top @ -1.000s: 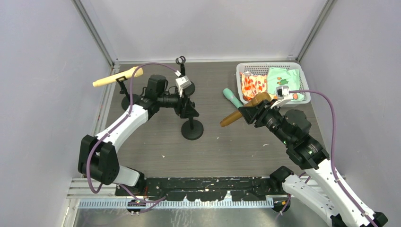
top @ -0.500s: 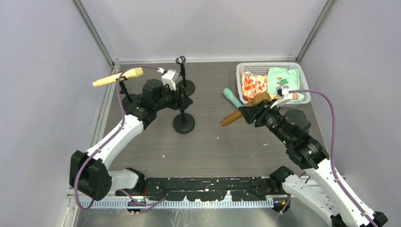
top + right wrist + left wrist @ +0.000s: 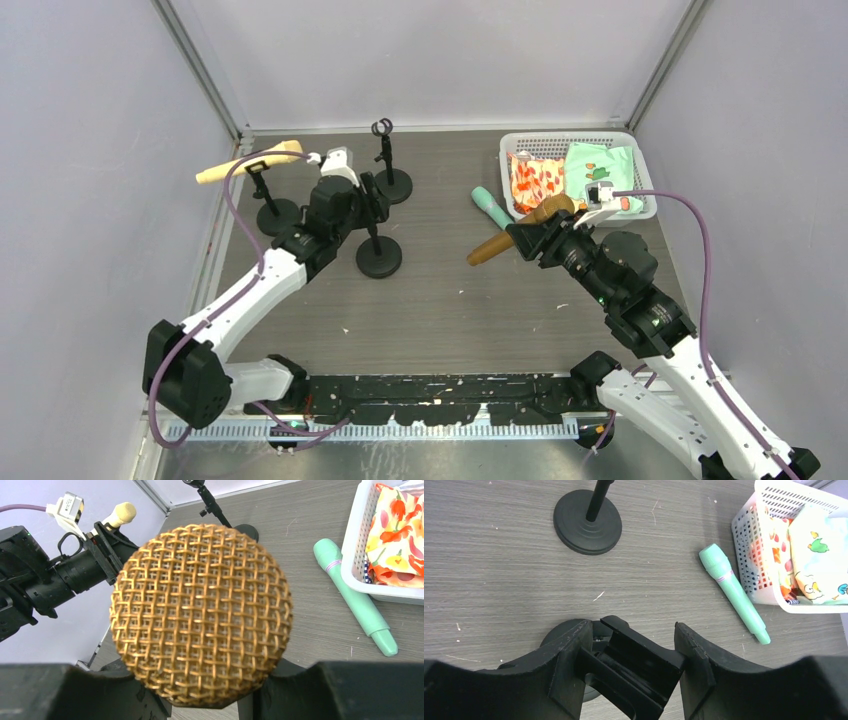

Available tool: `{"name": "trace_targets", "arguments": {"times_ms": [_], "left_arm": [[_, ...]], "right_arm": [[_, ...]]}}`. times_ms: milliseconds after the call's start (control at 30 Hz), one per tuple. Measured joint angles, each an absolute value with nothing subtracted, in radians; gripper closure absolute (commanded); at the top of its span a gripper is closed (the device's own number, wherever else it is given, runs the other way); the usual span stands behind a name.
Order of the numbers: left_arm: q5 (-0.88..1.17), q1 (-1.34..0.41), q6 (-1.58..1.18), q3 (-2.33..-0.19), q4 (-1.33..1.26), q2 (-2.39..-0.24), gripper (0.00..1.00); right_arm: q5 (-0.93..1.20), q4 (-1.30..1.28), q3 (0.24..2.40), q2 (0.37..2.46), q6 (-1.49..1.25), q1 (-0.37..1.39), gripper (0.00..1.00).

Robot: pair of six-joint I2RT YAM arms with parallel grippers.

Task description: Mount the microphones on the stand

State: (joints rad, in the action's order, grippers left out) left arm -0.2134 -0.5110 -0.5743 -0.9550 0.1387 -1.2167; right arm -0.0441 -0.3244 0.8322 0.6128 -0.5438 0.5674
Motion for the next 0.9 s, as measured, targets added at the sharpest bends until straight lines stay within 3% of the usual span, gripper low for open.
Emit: {"name": "trace_targets", "arguments": {"times_ms": [167,267,467,733,900], "left_arm": [[-0.216,-0.513,-0.574,-0.955,0.123,-1.234,0.15],[-0.212,-0.513,-0.564,-0.955,0.101,-1.232,0.07],[-0.125,-0.481,-0.514,-0.955,0.101,-1.223,0.05],[0.244,-0.278,-0.417,-0.956,0.087,-1.215,0.05],[0.414,-0.249,-0.358,-0.962,0.073,-1.234,0.06]], "right_arm": [[-0.051,-0.331,0.832,0.612,-0.545,0.567,0.99],[-0.052,-0.332,0.832,0.608,-0.544,0.567,0.99],[-0.052,-0.334,0.832,0.606,-0.544,0.567,0.99],[-0.052,-0.348,0.832,0.606,-0.541,0.567,0.99],[-0.052,-0.354,0.832,0.606,-0.538,0.567,0.99]]}}
